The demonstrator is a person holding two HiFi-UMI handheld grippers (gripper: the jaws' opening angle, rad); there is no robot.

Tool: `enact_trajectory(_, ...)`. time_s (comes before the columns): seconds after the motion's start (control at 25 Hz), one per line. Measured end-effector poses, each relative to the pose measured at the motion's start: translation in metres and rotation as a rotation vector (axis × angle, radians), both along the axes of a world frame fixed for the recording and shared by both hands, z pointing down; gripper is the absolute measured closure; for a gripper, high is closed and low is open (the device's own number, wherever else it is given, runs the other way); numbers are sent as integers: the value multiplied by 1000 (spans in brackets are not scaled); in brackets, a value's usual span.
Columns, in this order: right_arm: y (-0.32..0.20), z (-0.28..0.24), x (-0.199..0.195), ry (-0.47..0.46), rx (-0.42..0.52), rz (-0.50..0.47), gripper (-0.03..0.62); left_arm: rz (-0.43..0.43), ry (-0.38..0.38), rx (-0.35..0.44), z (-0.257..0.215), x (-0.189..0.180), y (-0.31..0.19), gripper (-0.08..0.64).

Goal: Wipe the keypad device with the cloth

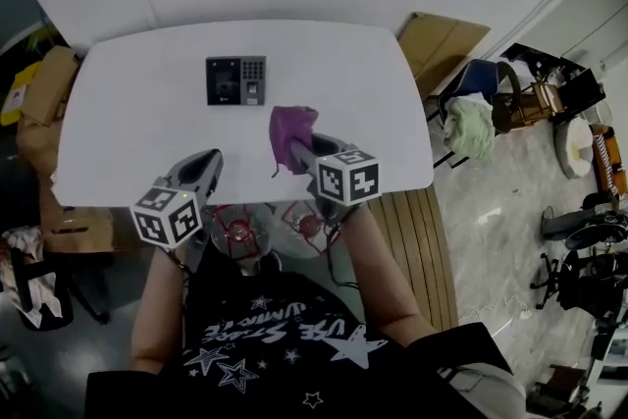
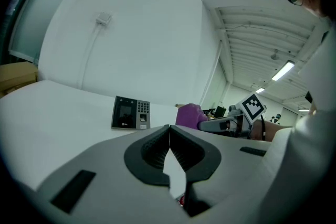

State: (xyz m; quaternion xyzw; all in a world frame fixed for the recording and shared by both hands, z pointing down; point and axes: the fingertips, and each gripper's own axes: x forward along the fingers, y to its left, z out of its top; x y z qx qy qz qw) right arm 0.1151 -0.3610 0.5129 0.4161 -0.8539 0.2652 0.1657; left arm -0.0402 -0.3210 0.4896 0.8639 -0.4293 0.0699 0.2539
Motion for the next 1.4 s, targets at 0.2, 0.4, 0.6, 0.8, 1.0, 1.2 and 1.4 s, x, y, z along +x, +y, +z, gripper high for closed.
enact_trajectory(0.2, 17, 1, -8, -14, -4, -33, 494, -25, -10, -5, 0, -6, 26, 552)
enact_trajectory(0.4, 30, 7, -24, -17, -14, -64, 494, -43, -5, -8, 5, -16, 40, 552)
enact_trajectory(0.6, 46, 11, -44, -11, -23, -77, 494, -57, 4, -11, 10, -31, 57, 552)
enact_trajectory(0.8, 78, 3, -62, -14, -24, -74, 494, -53, 14, -22, 9, -48, 94, 552)
enact_trajectory(1.0, 113, -8, -77, -15, -16, -60, 494, -57, 22, -18, 1, -66, 127, 552)
enact_trajectory(1.2, 149, -16, -80, -14, 2, -46, 494, -47, 32, 3, -6, -72, 156, 552)
enact_trajectory(1.4, 184, -26, -81, -15, 18, -29, 494, -37, 44, 26, -15, -72, 189, 552)
